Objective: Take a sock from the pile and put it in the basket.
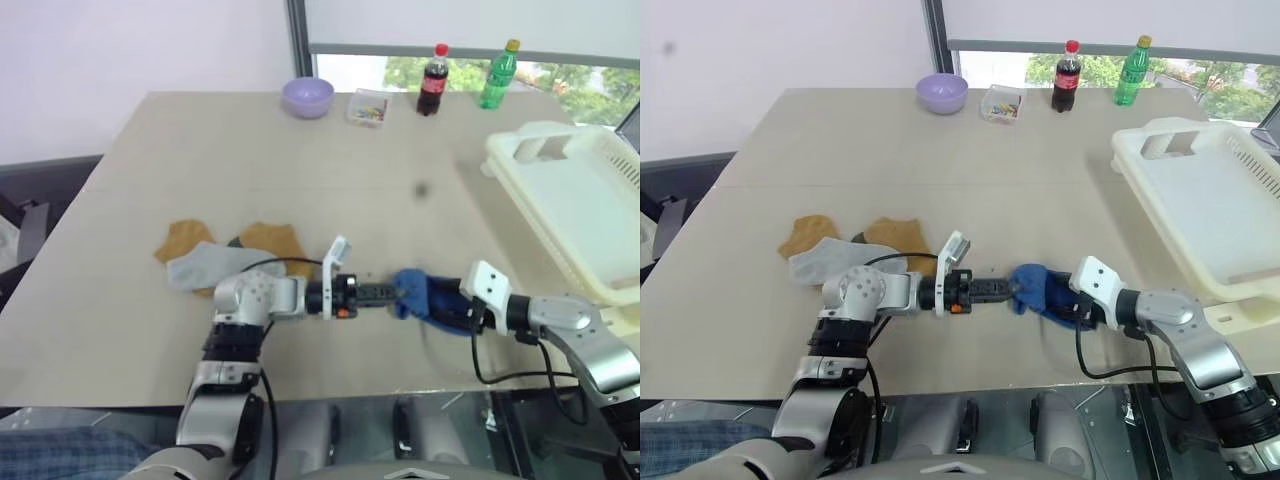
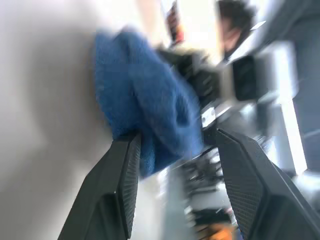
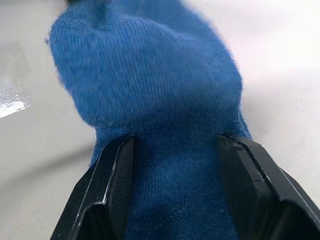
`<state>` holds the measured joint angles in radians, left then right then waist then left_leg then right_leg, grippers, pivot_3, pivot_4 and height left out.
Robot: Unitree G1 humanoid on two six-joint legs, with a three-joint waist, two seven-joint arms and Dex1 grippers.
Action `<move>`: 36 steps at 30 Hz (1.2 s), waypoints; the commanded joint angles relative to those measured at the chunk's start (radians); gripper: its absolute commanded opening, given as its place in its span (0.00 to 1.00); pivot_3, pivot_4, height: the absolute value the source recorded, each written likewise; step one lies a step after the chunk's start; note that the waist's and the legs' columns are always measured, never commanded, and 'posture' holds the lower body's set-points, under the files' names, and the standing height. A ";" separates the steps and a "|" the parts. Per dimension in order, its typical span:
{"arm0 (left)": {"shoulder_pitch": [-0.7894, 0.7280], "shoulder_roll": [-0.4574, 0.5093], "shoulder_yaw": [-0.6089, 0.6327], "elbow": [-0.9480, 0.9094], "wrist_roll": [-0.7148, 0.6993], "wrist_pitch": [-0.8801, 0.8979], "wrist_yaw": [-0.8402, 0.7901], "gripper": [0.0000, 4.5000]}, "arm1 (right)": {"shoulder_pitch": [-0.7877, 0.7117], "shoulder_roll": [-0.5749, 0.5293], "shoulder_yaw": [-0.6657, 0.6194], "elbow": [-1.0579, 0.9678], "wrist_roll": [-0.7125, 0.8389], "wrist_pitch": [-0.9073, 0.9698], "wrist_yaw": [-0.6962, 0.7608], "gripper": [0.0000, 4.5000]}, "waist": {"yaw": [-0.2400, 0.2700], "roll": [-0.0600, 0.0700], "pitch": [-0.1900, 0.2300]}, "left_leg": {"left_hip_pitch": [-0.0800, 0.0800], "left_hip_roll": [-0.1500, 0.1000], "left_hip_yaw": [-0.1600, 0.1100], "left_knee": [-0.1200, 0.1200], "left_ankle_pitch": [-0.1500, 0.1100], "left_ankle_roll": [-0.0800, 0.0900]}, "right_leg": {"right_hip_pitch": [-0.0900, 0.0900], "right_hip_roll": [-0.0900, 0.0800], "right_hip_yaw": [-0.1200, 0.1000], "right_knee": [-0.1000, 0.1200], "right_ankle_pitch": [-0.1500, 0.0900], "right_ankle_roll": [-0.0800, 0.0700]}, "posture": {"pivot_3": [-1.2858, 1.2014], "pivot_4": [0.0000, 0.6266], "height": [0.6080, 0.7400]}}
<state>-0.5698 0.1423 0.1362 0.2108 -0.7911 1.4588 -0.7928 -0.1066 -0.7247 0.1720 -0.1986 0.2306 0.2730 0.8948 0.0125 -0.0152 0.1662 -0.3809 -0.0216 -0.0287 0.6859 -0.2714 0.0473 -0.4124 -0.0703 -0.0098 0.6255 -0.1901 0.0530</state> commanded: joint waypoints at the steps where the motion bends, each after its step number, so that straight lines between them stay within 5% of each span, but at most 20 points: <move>1: -0.015 -0.034 0.082 0.018 -0.057 0.043 0.037 0.56 | 0.024 -0.004 0.025 0.022 -0.039 0.027 0.002 0.60 | 0.000 0.000 0.000 | 0.000 0.000 0.000 0.000 0.000 0.000 | 0.000 0.000 0.000 0.000 0.000 0.000 | 0.52 0.24 0.96; 12: 0.015 -0.064 0.106 -0.048 -0.096 0.115 0.112 0.56 | 0.009 -0.006 0.022 0.038 -0.045 0.022 0.006 0.60 | 0.000 0.000 0.000 | 0.000 0.000 0.000 0.000 0.000 0.000 | 0.000 0.000 0.000 -0.001 0.000 0.000 | 0.52 0.24 0.96; 21: 0.120 0.082 0.018 -0.164 -0.191 0.152 0.080 0.56 | 0.017 0.000 0.027 0.030 -0.047 0.025 -0.001 0.60 | -0.001 0.000 0.000 | 0.000 0.000 0.000 -0.002 0.000 -0.001 | -0.001 -0.001 0.001 -0.001 0.000 0.000 | 0.52 0.24 0.96; 27: 0.193 0.127 -0.061 -0.241 -0.147 -0.001 0.042 0.56 | 0.017 0.005 0.031 0.036 -0.053 0.018 -0.001 0.60 | 0.000 0.000 0.000 | 0.000 0.001 0.000 -0.002 0.000 -0.001 | -0.001 -0.002 0.001 -0.001 0.000 0.000 | 0.52 0.24 0.96; 31: 0.204 0.121 -0.079 -0.238 -0.130 -0.026 0.068 0.95 | 0.013 0.010 0.035 0.038 -0.058 0.016 -0.002 0.60 | 0.000 0.000 0.000 | -0.001 0.001 0.000 -0.002 0.000 -0.001 | -0.002 -0.002 0.001 -0.001 0.000 0.000 | 0.52 0.24 0.96; 36: 0.162 0.076 -0.070 -0.210 -0.093 -0.016 0.166 0.99 | 0.014 0.012 0.035 0.047 -0.064 0.008 0.001 0.60 | 0.001 0.000 0.000 | 0.000 0.001 0.000 -0.002 0.000 -0.001 | -0.001 -0.002 0.001 -0.002 0.000 0.000 | 0.52 0.24 0.96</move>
<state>-0.3913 0.2274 0.0680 -0.0074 -0.9056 1.4380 -0.6707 -0.1152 -0.7124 0.1774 -0.1930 0.2036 0.2624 0.8930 0.0132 -0.0157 0.1659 -0.3811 -0.0206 -0.0285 0.6842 -0.2717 0.0465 -0.4134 -0.0722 -0.0094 0.6239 -0.1902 0.0529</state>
